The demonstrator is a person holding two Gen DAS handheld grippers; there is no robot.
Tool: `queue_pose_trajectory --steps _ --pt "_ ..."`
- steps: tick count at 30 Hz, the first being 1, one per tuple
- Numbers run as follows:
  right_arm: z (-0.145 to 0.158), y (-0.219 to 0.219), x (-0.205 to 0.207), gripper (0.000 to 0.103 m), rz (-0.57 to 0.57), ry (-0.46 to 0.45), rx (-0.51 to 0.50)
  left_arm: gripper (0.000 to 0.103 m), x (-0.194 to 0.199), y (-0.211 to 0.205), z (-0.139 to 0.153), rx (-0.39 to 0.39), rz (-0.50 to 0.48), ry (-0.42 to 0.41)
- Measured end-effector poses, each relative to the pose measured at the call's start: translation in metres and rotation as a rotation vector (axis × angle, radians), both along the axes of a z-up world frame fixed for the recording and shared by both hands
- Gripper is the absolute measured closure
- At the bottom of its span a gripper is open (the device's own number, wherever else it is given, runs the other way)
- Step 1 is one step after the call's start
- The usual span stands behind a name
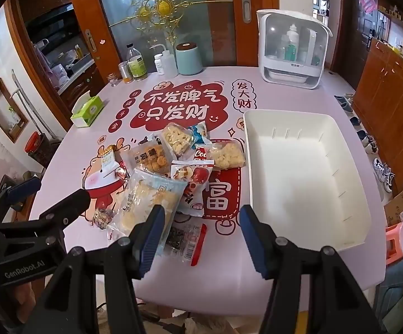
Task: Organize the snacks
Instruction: 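Move both tools toward the snack pile on the table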
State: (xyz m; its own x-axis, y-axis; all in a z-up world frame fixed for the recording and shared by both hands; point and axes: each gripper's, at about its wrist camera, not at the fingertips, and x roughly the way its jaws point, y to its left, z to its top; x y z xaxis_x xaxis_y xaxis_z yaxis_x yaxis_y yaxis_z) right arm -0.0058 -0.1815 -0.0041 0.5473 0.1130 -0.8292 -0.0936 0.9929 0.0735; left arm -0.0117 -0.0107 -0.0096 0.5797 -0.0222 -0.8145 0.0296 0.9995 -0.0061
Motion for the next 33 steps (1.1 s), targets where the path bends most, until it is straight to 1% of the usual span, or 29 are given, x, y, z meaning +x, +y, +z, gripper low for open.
queue_pose_trajectory --steps 1,19,23,26,28,33 --pt "0.000 0.001 -0.001 0.046 -0.002 -0.012 -0.007 0.001 0.000 0.000 0.000 0.000 0.000 0.000" --pt "0.001 -0.013 -0.003 0.046 -0.010 0.003 0.004 0.001 -0.005 -0.002 -0.001 0.003 0.000 -0.001" --pt "0.002 -0.014 -0.002 0.046 -0.006 -0.023 -0.005 0.001 -0.004 -0.002 -0.001 0.004 0.000 0.000" --pt "0.002 -0.015 -0.001 0.046 -0.008 -0.019 -0.001 0.001 -0.006 -0.003 -0.001 0.007 0.001 0.000" --pt "0.000 -0.002 0.001 0.046 -0.008 -0.016 0.002 0.001 -0.008 0.000 0.001 0.008 0.003 -0.002" --pt "-0.001 0.009 0.001 0.046 -0.017 -0.020 0.003 0.001 -0.007 0.013 0.005 0.010 -0.007 -0.004"
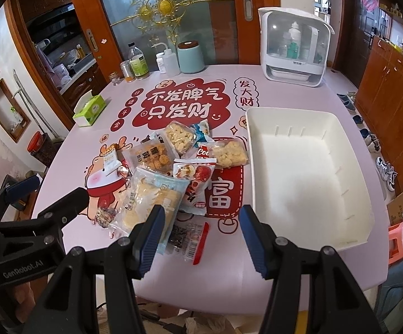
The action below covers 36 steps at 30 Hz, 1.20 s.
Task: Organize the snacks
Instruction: 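Move both tools toward the snack pile on the table, then grasp the orange-white oat stick with left tool while right tool grasps bread bag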
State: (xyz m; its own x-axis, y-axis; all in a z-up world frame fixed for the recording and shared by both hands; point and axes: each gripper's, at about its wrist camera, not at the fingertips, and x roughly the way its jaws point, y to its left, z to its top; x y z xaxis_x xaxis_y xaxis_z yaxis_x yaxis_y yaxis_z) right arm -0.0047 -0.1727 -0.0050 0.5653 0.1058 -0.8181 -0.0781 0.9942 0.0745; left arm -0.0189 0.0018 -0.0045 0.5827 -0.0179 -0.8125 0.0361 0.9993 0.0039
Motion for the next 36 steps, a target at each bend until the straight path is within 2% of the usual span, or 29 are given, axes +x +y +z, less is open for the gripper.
queue_pose_trajectory --steps 2,11,16,19,23,27,30,33,36 --pt "0.004 0.004 0.003 0.046 -0.007 -0.028 0.011 0.001 0.005 0.008 0.004 0.000 -0.009 -0.003" --pt "0.014 0.034 0.013 0.046 -0.044 -0.034 0.049 0.001 0.031 0.048 0.017 0.005 -0.045 -0.013" --pt "0.009 0.054 0.024 0.046 -0.056 0.036 0.079 0.001 0.047 0.080 0.018 0.003 -0.021 -0.025" --pt "-0.003 0.063 0.031 0.046 -0.069 0.087 0.069 0.001 0.058 0.105 0.014 0.030 -0.001 -0.030" --pt "-0.021 0.071 0.039 0.046 -0.084 0.118 0.057 0.001 0.072 0.129 -0.003 0.048 -0.006 0.007" --pt "-0.042 0.077 0.050 0.045 -0.065 0.158 0.090 0.001 0.092 0.152 -0.032 0.052 -0.034 0.076" --pt "-0.061 0.075 0.056 0.039 -0.069 0.180 0.113 0.001 0.105 0.158 -0.055 0.041 -0.059 0.122" --pt "-0.086 0.068 0.066 0.038 -0.095 0.218 0.149 0.001 0.120 0.162 -0.079 0.046 -0.080 0.161" --pt "-0.113 0.061 0.075 0.038 -0.114 0.252 0.182 0.001 0.142 0.166 -0.103 0.016 -0.093 0.223"
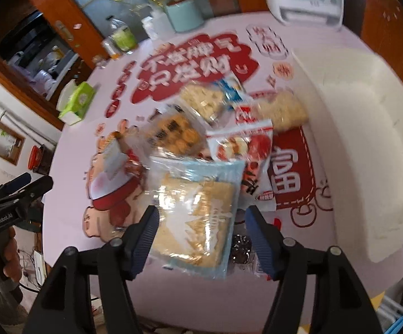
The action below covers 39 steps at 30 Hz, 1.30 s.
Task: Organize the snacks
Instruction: 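Grasp the orange-white oat stick with left tool while right tool grasps bread bag, then carry both snacks over the white tray and open both tools to drop them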
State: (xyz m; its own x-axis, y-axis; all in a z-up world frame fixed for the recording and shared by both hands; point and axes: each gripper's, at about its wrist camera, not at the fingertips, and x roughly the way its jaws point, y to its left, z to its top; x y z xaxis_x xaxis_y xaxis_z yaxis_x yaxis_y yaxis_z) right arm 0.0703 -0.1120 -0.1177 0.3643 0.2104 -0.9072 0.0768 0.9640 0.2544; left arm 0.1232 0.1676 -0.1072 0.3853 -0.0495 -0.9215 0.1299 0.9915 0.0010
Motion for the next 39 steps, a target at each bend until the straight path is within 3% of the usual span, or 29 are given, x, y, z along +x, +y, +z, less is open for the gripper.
queue_pose_trajectory --steps 7,14,19,22,23,24,25,27,33,39 --pt "-0.048 0.001 0.014 0.038 0.017 0.079 0.034 0.001 0.067 0.002 -0.052 -0.132 0.079 0.143" --pt "-0.068 0.010 0.025 0.034 0.067 0.093 0.090 0.001 0.110 -0.009 -0.092 -0.115 0.166 0.236" --pt "-0.071 0.015 0.032 0.031 0.113 0.089 0.100 0.001 0.128 -0.012 -0.119 -0.052 0.238 0.300" --pt "-0.071 0.018 0.034 0.033 0.141 0.082 0.092 0.015 0.132 -0.014 -0.133 -0.028 0.246 0.345" --pt "-0.071 0.018 0.035 0.041 0.149 0.083 0.084 0.029 0.131 -0.014 -0.137 -0.029 0.242 0.361" --pt "-0.069 0.019 0.036 0.048 0.157 0.077 0.090 0.033 0.131 -0.014 -0.141 -0.033 0.235 0.381" --pt "-0.068 0.019 0.035 0.050 0.162 0.074 0.106 0.038 0.129 -0.015 -0.140 -0.030 0.223 0.361" --pt "-0.067 0.020 0.037 0.059 0.171 0.079 0.124 0.062 0.125 -0.018 -0.138 -0.021 0.185 0.341" --pt "-0.045 0.034 0.030 0.077 0.221 0.028 0.149 0.069 0.100 -0.023 -0.129 0.003 0.118 0.276" --pt "-0.015 0.043 0.016 0.080 0.255 -0.021 0.104 0.070 0.066 -0.043 -0.071 -0.028 0.016 0.152"
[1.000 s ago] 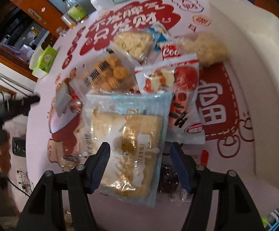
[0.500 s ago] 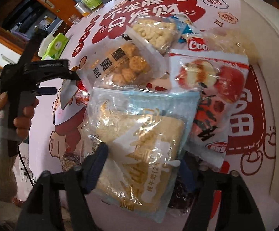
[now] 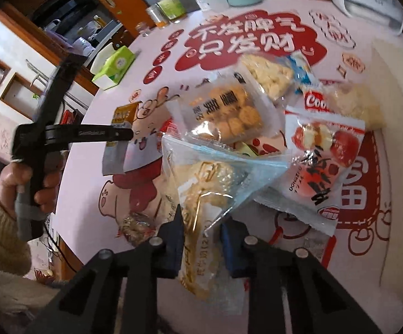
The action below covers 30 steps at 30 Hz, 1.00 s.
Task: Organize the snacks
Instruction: 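Carry both snacks over the white tray and open both tools to drop them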
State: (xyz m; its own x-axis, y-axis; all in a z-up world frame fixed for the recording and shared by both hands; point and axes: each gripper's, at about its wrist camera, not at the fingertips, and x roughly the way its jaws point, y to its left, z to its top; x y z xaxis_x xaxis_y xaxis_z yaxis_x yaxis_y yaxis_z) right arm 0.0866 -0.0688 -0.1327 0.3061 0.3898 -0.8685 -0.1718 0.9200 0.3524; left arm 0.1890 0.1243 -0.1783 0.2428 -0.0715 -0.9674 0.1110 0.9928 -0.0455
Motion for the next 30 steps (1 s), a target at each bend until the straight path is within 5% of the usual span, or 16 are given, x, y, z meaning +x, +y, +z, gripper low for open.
queue_pose_trajectory --steps 8,16,24,30 --pt "0.063 -0.007 -0.030 0.080 -0.104 -0.146 -0.089 0.070 -0.065 -0.031 0.117 -0.121 -0.238 -0.198" --pt "0.133 -0.062 -0.074 0.080 -0.403 -0.336 -0.283 0.069 -0.105 -0.124 0.179 -0.264 -0.471 -0.345" --pt "0.155 -0.178 -0.098 0.079 -0.660 -0.368 -0.410 0.068 -0.110 -0.246 0.188 -0.284 -0.541 -0.407" --pt "0.132 -0.265 -0.085 0.079 -0.697 -0.313 -0.429 0.068 -0.080 -0.333 0.151 -0.180 -0.472 -0.372"
